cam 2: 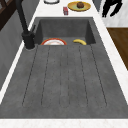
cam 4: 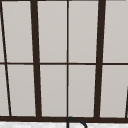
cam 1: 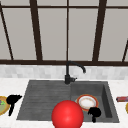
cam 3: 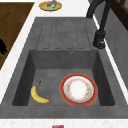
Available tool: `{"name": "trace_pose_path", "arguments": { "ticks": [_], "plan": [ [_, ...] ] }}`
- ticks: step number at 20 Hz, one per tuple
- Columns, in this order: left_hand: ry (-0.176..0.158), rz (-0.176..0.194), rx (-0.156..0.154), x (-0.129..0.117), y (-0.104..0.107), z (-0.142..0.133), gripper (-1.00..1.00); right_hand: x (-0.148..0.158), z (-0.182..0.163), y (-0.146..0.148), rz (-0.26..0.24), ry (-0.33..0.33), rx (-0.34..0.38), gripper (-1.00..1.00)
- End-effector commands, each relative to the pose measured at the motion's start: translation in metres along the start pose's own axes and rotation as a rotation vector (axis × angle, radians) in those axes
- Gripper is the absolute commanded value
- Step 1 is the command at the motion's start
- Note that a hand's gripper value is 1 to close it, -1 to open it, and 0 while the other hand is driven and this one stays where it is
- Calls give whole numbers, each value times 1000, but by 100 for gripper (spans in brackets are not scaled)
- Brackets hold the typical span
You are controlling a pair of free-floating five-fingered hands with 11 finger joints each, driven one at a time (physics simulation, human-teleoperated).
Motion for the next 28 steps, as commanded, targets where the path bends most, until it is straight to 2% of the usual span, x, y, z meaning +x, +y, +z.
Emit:
{"name": "trace_pose_path", "arguments": {
  "ticks": [1,9,10,11,13,14,15,18,21,28],
  "plan": [
    [26,7,-55,9,-4,-24,-100,0,0,0,0,0,0,0],
    [37,9,-67,27,-9,-73,-100,0,0,0,0,0,0,0],
    [35,17,-62,26,-13,-80,-100,0,0,0,0,0,0,0],
    [47,22,-42,26,-14,-84,-100,0,0,0,0,0,0,0],
    [80,12,7,27,-15,-89,-100,0,0,0,0,0,0,0],
    [107,14,25,29,-14,-88,-100,0,0,0,0,0,0,0],
    [122,18,32,29,-16,-89,-100,0,0,0,0,0,0,0],
    [127,22,39,26,-18,-89,-100,0,0,0,0,0,0,0],
    [118,43,57,25,-19,-90,-100,0,0,0,0,0,0,0],
    [130,52,45,22,-26,-90,-100,0,0,0,0,0,0,0]
  ]
}}
